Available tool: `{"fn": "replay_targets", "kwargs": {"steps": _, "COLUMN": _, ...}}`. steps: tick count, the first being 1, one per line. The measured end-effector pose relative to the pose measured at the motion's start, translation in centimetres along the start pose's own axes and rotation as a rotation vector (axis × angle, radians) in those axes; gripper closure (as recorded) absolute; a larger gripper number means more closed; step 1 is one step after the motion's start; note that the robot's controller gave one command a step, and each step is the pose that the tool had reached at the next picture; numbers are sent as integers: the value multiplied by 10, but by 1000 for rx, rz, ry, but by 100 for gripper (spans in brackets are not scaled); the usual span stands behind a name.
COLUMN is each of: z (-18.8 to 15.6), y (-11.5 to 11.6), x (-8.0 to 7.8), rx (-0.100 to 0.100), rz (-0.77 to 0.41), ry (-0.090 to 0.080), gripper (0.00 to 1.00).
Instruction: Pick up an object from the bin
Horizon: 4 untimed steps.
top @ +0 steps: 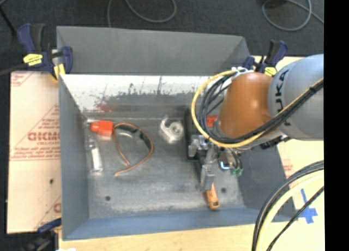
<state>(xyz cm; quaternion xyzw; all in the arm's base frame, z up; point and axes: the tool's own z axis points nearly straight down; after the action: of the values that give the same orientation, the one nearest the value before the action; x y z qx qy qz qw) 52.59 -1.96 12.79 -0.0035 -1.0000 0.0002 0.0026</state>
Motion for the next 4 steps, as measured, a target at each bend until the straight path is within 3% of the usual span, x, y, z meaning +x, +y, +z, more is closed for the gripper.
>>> {"fn": "replay_targets", "kwargs": {"steps": 1, "z": -4, "y": 0, "x": -2, "rx": 0, "rz": 0, "ry": -8, "gripper": 0}}
{"fn": "replay_targets", "kwargs": {"steps": 2, "z": 40, "y": -84, "x": -25, "rx": 2, "rz": 26, "ry": -7, "gripper": 100}}
{"fn": "replay_targets", "kwargs": {"steps": 3, "z": 41, "y": -83, "x": -25, "rx": 2, "rz": 25, "ry": -5, "gripper": 0}}
{"fn": "replay_targets", "kwargs": {"steps": 4, "z": 40, "y": -83, "x": -25, "rx": 2, "rz": 25, "ry": -7, "gripper": 100}}
